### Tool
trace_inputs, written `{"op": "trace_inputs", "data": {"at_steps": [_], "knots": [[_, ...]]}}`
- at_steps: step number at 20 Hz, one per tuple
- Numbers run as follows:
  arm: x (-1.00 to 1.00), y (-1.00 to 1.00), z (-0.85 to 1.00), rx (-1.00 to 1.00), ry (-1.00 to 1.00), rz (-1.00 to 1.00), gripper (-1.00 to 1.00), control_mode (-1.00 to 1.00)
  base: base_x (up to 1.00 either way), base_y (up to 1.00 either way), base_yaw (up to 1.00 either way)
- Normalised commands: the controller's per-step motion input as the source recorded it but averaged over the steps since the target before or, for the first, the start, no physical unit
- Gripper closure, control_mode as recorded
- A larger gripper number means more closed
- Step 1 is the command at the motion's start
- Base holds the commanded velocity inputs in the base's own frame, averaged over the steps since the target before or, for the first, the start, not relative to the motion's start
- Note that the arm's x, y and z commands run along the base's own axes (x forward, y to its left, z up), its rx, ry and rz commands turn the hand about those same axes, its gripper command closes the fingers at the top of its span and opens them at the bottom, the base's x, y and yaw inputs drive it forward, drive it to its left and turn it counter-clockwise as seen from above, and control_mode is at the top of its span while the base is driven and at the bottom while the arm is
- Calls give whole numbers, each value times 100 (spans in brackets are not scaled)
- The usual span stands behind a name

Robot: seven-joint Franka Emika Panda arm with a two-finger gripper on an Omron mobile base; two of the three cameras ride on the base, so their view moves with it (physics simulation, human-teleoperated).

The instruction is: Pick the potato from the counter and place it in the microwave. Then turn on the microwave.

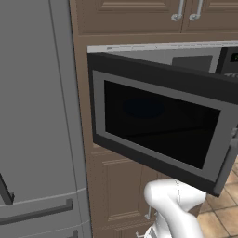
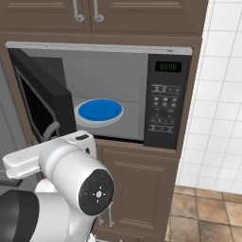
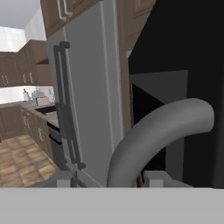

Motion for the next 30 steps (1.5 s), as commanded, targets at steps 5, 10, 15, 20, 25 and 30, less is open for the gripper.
{"op": "trace_inputs", "data": {"at_steps": [5,10,15,20,25,30], "knots": [[0,0,0,0,0,0,-100,-100,0,0,0],[-13,-6,0,0,0,0,-100,-100,0,0,0],[-20,-26,0,1,0,-1,-100,-100,0,0,0],[-20,-28,0,2,0,-2,-100,-100,0,0,0],[-3,-49,0,5,0,2,-100,-100,0,0,0],[2,-63,0,6,0,8,-100,-100,0,0,0]]}}
